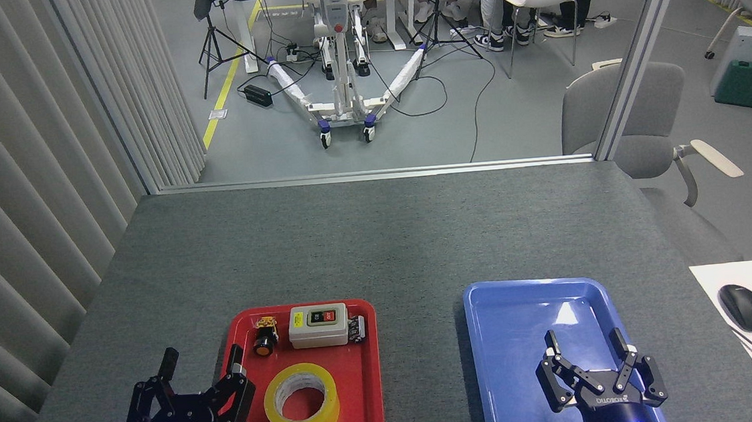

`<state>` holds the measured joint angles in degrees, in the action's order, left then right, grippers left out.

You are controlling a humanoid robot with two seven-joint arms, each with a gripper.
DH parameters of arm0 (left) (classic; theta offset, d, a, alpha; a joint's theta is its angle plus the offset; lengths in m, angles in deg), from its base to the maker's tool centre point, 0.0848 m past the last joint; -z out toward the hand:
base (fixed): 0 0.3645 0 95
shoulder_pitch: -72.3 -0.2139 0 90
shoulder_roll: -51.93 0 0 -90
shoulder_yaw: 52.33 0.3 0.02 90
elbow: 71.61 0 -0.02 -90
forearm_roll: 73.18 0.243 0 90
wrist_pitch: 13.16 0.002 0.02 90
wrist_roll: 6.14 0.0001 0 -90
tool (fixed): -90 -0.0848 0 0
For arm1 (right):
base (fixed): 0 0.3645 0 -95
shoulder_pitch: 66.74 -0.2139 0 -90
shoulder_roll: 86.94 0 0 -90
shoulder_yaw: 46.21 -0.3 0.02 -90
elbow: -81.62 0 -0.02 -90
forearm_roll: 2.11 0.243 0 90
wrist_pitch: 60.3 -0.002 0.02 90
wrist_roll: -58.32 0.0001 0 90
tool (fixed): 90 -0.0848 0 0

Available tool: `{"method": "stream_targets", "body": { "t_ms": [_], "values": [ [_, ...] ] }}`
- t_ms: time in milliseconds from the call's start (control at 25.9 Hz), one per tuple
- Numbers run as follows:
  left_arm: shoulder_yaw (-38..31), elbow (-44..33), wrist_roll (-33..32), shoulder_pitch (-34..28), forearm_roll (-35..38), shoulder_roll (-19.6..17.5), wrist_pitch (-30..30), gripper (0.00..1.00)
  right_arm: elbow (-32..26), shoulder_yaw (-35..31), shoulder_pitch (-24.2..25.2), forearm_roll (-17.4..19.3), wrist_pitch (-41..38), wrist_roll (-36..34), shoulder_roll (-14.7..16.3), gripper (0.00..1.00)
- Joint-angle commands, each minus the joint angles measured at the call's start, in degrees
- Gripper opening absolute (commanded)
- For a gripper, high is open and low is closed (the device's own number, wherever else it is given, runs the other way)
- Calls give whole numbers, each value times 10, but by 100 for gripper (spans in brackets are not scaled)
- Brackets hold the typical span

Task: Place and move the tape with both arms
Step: 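Lower the left gripper onto the yellow tape roll in the red tray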

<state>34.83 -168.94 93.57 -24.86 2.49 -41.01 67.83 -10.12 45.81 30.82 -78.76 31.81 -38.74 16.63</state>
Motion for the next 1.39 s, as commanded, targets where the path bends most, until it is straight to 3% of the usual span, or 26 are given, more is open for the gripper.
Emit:
{"method": "stream_targets", "body": {
  "t_ms": [0,348,1352],
  "values": [
    [11,21,3,15,-3,7,0,100,-2,0,10,-2,-3,10,0,100],
    [48,44,-5,25,-25,-17,40,100,-3,0,11,-3,-3,6,1,100],
    [75,44,-8,51,-40,-32,48,100,-10,1,17,-2,-3,6,14,100]
  ]
}}
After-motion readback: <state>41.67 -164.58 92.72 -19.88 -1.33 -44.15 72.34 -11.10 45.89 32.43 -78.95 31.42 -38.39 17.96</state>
